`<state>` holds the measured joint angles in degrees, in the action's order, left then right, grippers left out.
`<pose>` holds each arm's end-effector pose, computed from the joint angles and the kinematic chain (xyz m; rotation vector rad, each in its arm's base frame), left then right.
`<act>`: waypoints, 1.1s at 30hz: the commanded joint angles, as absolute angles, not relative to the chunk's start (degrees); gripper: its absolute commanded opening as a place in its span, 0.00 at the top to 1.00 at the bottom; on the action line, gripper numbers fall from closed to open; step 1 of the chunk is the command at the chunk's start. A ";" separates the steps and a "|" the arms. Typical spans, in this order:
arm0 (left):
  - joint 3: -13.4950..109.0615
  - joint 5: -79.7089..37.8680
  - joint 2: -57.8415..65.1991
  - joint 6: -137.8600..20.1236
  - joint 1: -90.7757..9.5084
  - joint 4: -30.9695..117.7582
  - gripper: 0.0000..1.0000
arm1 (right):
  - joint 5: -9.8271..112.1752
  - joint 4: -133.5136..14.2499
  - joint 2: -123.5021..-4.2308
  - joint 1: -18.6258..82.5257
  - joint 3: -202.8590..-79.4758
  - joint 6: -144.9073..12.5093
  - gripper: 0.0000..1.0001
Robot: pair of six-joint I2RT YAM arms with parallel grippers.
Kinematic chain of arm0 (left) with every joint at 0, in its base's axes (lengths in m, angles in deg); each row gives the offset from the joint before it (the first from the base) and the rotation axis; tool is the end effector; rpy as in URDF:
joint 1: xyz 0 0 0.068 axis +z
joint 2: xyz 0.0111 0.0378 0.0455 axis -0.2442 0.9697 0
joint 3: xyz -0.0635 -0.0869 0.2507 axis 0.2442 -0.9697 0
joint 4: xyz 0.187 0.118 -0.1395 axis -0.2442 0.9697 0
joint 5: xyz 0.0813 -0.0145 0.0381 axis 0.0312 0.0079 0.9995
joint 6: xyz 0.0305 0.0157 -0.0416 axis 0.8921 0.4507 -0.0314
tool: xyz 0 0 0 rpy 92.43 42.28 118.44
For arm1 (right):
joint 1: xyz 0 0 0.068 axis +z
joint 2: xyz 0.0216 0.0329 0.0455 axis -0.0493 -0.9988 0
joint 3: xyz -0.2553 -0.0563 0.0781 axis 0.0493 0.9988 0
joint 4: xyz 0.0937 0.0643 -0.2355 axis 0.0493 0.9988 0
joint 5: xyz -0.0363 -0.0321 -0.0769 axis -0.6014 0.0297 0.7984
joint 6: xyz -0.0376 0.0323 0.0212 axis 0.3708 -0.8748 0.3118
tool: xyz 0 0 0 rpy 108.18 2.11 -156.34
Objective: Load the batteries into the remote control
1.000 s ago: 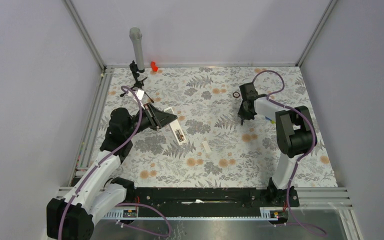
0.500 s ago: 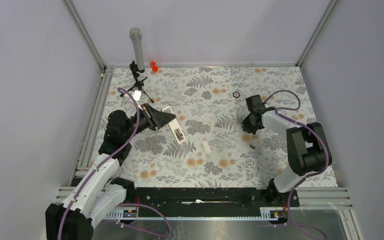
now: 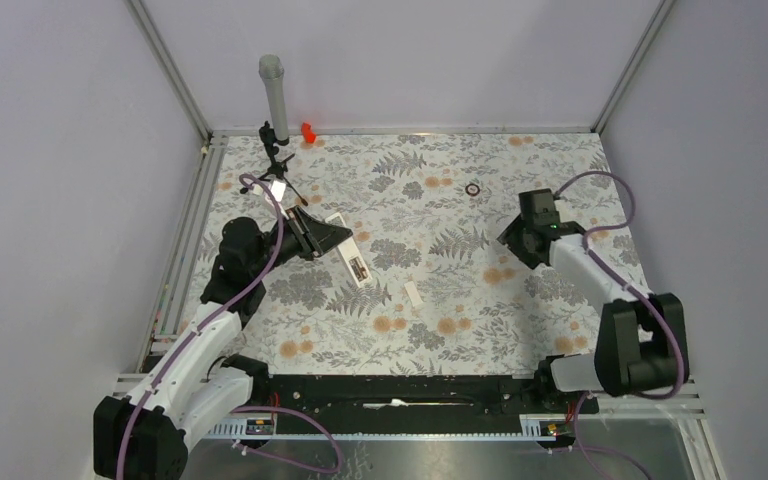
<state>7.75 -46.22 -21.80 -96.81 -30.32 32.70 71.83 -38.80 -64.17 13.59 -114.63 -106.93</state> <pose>0.1913 -0.0760 0.2888 -0.0390 1.8284 -1.3228 0.2803 0.0452 0.2068 0.8697 2.3226 0.1485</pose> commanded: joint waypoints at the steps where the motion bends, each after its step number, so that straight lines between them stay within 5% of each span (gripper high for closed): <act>1: 10.54 -44.45 -22.16 -94.63 -30.28 32.42 1.00 | 74.48 -37.02 -57.93 9.77 -112.33 -100.09 0.39; 21: 11.26 -43.99 -22.92 -95.35 -30.31 35.19 1.00 | 72.45 -27.88 -55.47 -4.46 -114.03 -99.28 0.37; 26: 11.43 -44.31 -23.33 -96.24 -30.29 35.57 1.00 | 77.65 -24.59 -53.00 -4.56 -113.26 -100.42 0.11; 33: 11.70 -43.96 -24.99 -96.14 -30.30 38.19 1.00 | 80.66 -17.97 -49.67 -4.65 -113.23 -103.02 0.06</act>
